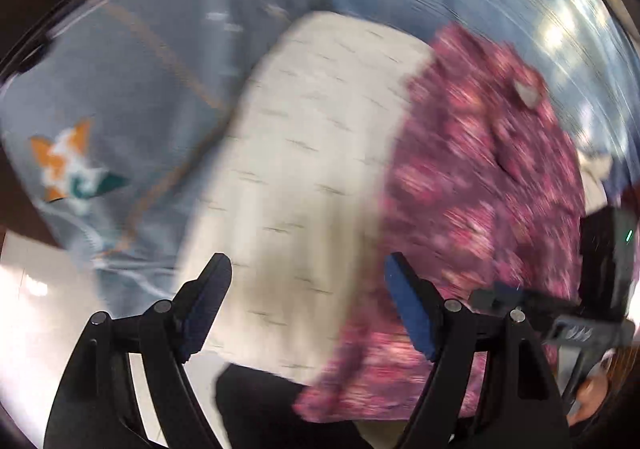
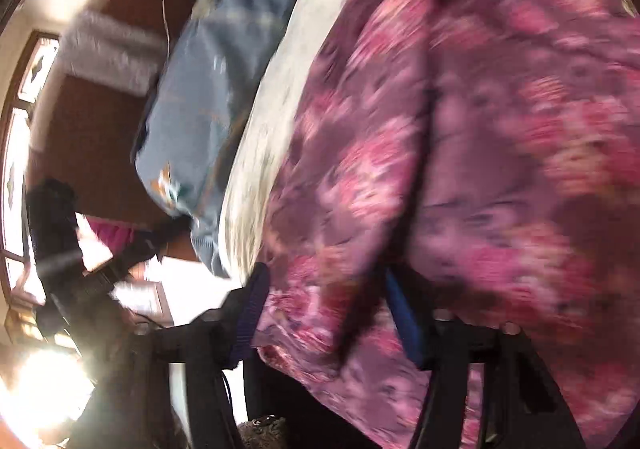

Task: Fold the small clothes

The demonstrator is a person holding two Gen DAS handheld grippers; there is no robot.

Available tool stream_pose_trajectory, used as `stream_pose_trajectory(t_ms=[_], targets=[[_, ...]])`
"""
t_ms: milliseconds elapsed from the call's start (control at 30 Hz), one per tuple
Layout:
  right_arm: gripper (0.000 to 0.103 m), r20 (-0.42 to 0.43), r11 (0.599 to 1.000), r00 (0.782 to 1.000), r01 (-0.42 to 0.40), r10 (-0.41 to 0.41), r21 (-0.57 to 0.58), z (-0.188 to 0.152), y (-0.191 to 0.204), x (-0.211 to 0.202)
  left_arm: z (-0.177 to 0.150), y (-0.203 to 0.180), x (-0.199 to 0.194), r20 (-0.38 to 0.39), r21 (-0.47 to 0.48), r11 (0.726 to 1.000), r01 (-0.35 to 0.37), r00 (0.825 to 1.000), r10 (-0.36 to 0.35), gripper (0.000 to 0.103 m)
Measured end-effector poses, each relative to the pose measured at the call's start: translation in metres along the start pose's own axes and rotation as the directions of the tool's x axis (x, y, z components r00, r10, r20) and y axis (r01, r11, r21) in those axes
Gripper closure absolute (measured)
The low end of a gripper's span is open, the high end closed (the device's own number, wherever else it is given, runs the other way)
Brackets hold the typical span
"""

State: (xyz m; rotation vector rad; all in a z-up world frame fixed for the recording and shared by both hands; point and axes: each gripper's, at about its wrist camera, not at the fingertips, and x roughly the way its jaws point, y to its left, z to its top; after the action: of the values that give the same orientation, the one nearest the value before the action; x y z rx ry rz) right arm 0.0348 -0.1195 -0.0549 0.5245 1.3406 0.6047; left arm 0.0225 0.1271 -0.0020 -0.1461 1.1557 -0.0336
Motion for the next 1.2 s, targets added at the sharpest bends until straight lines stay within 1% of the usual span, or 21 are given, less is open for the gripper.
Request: stream_pose_trajectory(t_ms=[33, 167, 233, 267, 333, 367, 400, 433, 467, 500, 533, 567, 633, 667, 767, 833, 900, 933, 1067, 1100, 1200], targets=[[0.101, -0.012, 0.999, 1.000, 0.022, -0.022, -0.027, 0.004, 0.009, 0.008, 0.002, 0.017, -0.002, 0.009, -0.036, 0.999, -0.001, 1.000, 0.001, 0.024], [0.099, 0.050, 0.987, 0.997, 0.066, -0.059, -0.144, 0.044, 0.069, 0.017, 0.008, 0.069, -0.011, 0.054, -0.154, 0.988, 0.019, 0.998, -0.011, 0.024], [0.100, 0.109, 0.969, 0.994, 0.057, -0.031, -0.239, 0.081, 0.127, 0.016, 0.010, 0.092, -0.018, 0.089, -0.212, 0.977, 0.031, 0.996, -0.012, 0.024], [0.099, 0.149, 0.954, 0.989, 0.033, 0.013, -0.297, 0.100, 0.163, 0.012, 0.010, 0.106, -0.023, 0.107, -0.245, 0.969, 0.034, 0.994, -0.008, 0.024], [0.087, 0.151, 0.920, 0.981, -0.055, 0.122, -0.388, 0.127, 0.219, 0.011, 0.008, 0.122, -0.026, 0.125, -0.285, 0.958, 0.037, 0.992, -0.001, 0.024], [0.073, 0.124, 0.905, 0.982, -0.081, 0.146, -0.419, 0.138, 0.240, 0.016, 0.007, 0.130, -0.026, 0.124, -0.301, 0.953, 0.039, 0.992, -0.001, 0.023], [0.034, 0.085, 0.886, 0.989, -0.070, 0.122, -0.458, 0.154, 0.266, 0.028, 0.007, 0.135, -0.025, 0.117, -0.309, 0.950, 0.036, 0.993, 0.000, 0.023], [0.010, 0.093, 0.878, 0.993, -0.020, 0.073, -0.478, 0.162, 0.279, 0.037, 0.007, 0.138, -0.021, 0.106, -0.315, 0.948, 0.033, 0.994, 0.001, 0.023], [0.010, 0.106, 0.861, 0.994, 0.075, -0.024, -0.503, 0.171, 0.291, 0.051, 0.007, 0.140, -0.016, 0.094, -0.317, 0.948, 0.032, 0.996, -0.002, 0.023], [0.016, 0.102, 0.843, 0.991, 0.130, -0.090, -0.523, 0.175, 0.296, 0.060, 0.007, 0.140, -0.013, 0.084, -0.316, 0.948, 0.036, 0.996, -0.009, 0.023], [0.022, 0.104, 0.828, 0.986, 0.167, -0.131, -0.535, 0.179, 0.295, 0.064, 0.007, 0.137, -0.008, 0.074, -0.310, 0.950, 0.045, 0.997, -0.023, 0.023], [0.023, 0.106, 0.834, 0.986, 0.164, -0.127, -0.527, 0.182, 0.286, 0.060, 0.009, 0.133, -0.001, 0.064, -0.301, 0.952, 0.058, 0.997, -0.040, 0.023], [0.022, 0.128, 0.866, 0.987, 0.149, -0.099, -0.478, 0.182, 0.259, 0.041, 0.017, 0.124, 0.009, 0.055, -0.286, 0.955, 0.083, 0.996, -0.070, 0.023], [0.022, 0.159, 0.880, 0.981, 0.168, -0.107, -0.444, 0.183, 0.244, 0.031, 0.024, 0.119, 0.017, 0.048, -0.286, 0.953, 0.102, 0.995, -0.092, 0.023], [0.022, 0.224, 0.900, 0.960, 0.244, -0.170, -0.360, 0.178, 0.192, 0.006, 0.048, 0.106, 0.041, 0.048, -0.343, 0.923, 0.171, 0.985, -0.165, 0.023], [0.022, 0.238, 0.923, 0.950, 0.266, -0.202, -0.277, 0.171, 0.150, -0.008, 0.059, 0.095, 0.059, 0.027, -0.376, 0.915, 0.144, 0.989, -0.144, 0.023], [0.022, 0.221, 0.949, 0.954, 0.246, -0.201, -0.197, 0.157, 0.105, -0.021, 0.061, 0.089, 0.075, 0.017, -0.414, 0.901, 0.131, 0.991, -0.136, 0.024], [0.022, 0.217, 0.955, 0.955, 0.242, -0.203, -0.169, 0.151, 0.091, -0.025, 0.060, 0.089, 0.083, 0.021, -0.452, 0.880, 0.147, 0.988, -0.155, 0.024], [0.022, 0.196, 0.980, 0.964, 0.192, -0.179, -0.049, 0.116, 0.029, -0.043, 0.063, 0.104, 0.096, 0.122, -0.592, 0.761, 0.265, 0.963, -0.241, 0.024], [0.022, 0.190, 0.985, 0.968, 0.173, -0.166, -0.021, 0.109, 0.016, -0.046, 0.065, 0.106, 0.097, 0.139, -0.606, 0.745, 0.280, 0.959, -0.247, 0.024], [0.022, 0.183, 0.991, 0.974, 0.134, -0.136, 0.028, 0.096, -0.009, -0.052, 0.077, 0.118, 0.106, 0.162, -0.679, 0.665, 0.311, 0.947, -0.277, 0.024]])
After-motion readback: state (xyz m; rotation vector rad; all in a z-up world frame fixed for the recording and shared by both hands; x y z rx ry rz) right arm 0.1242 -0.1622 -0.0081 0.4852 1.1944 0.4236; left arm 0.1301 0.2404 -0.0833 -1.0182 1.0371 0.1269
